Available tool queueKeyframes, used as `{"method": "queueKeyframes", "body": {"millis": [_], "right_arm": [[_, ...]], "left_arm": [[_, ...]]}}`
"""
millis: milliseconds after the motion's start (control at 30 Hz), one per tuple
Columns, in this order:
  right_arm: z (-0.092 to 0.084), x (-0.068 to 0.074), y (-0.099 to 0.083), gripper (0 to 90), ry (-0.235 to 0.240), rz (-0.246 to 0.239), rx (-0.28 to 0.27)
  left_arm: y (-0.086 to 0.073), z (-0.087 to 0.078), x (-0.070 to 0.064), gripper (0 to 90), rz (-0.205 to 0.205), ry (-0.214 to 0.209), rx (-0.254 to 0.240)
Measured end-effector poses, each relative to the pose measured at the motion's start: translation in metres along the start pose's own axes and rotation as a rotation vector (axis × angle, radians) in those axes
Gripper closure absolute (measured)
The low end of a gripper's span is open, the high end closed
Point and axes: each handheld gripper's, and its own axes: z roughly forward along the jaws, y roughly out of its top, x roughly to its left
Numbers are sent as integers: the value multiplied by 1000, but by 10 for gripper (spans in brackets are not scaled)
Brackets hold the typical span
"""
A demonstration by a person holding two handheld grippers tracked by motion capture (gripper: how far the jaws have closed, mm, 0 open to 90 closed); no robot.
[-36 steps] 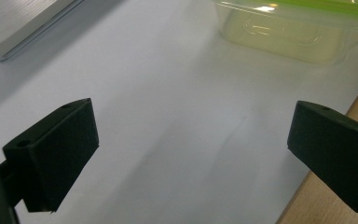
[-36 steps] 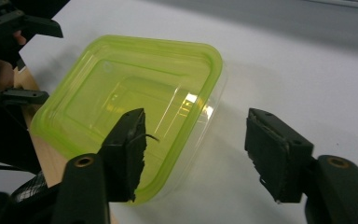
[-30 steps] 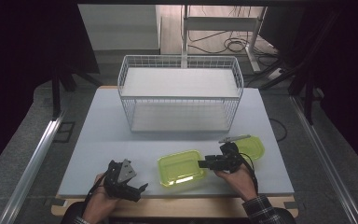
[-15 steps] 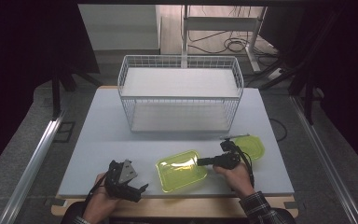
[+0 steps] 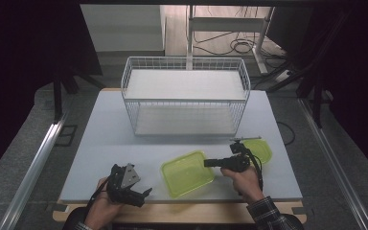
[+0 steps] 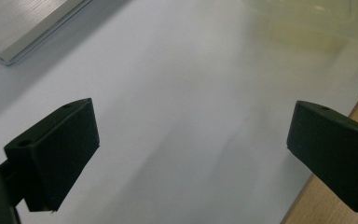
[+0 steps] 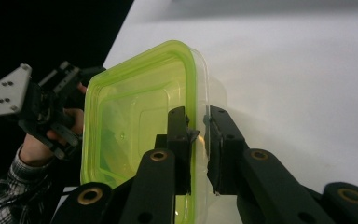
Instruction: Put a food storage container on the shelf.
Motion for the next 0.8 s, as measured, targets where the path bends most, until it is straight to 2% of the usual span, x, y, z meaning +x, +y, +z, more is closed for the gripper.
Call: {"method": "queueKeyframes", "body": {"millis": [200, 400, 800], "right_arm": [[-5, 7, 8, 797, 9, -13, -32], [-12, 14, 18, 797, -2, -31, -51], [-19, 23, 39, 797, -3, -38, -76]], "left_arm": [[0, -1, 1, 18, -2, 6, -1], [0, 0, 0, 18, 2, 5, 1], [0, 0, 0, 18, 6, 7, 4]]}}
